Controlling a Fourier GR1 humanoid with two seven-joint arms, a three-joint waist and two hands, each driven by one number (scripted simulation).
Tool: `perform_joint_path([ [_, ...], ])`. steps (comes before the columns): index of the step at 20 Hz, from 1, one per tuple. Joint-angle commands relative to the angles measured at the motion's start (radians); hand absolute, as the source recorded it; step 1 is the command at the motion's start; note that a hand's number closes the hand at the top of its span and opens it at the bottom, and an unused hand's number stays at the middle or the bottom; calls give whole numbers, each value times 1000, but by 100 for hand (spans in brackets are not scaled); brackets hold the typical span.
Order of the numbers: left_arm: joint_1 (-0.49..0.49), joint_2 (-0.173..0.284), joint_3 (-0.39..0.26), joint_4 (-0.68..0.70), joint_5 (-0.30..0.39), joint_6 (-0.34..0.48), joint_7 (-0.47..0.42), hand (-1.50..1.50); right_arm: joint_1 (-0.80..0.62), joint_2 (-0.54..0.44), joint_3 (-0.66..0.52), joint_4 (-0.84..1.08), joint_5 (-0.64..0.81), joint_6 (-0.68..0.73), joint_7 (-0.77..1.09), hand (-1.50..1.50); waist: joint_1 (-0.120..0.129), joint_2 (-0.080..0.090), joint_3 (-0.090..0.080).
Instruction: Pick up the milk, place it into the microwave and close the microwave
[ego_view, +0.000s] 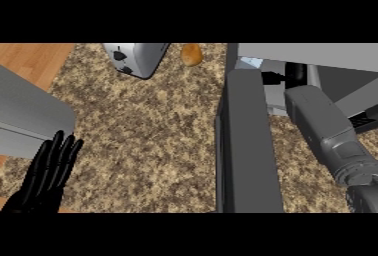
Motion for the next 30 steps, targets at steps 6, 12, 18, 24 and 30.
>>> perform_joint_path([
  [6,-13,-20,-59,-4,-47,37,14,-150,26,0,-19,-7,-19,121,-37,-150,-22,-15,0],
  [12,-34,-21,-97,53,-72,63,-27,-150,76,14,-46,-11,-45,149,-72,-150,-50,-24,-2],
  [18,-90,-3,-83,89,-57,39,34,-150,149,68,-47,-22,-50,223,-169,-150,-77,-34,-2],
  [24,-67,-15,-162,140,-93,16,7,-150,218,60,-69,-33,-77,357,-235,-150,-92,-44,-3],
  [30,-159,13,-196,245,-93,-55,13,150,275,92,-69,-53,-90,402,-264,-150,-123,-58,-5],
])
